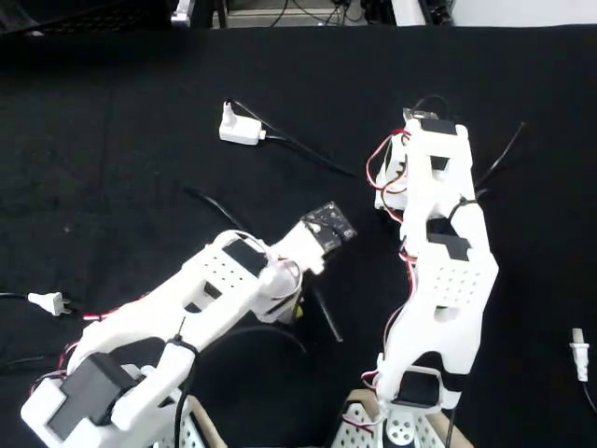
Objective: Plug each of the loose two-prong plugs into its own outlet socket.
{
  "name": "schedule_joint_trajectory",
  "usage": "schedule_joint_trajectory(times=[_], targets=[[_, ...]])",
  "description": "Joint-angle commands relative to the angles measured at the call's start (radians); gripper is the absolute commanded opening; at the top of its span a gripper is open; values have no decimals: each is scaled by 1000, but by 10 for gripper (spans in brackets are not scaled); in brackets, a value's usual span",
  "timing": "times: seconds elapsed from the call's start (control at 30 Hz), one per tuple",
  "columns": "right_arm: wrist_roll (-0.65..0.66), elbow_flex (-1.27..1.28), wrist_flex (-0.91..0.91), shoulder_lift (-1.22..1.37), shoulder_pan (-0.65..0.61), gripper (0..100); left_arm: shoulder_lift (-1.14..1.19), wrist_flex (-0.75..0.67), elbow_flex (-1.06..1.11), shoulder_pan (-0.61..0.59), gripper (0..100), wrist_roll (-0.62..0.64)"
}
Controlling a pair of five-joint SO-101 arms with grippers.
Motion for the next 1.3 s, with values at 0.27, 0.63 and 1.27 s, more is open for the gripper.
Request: schedule_joint_trajectory(times=[0.27, 0.63, 1.27], targets=[[-5, -1, -34, 10, 3, 332, -278, 158, -120, -211, 258, 75], [35, 2, -26, 7, -2, 332, -865, 190, 280, -684, 258, 192], [313, -91, 350, -374, -230, 332, -1335, 338, 645, -990, 258, 133]])
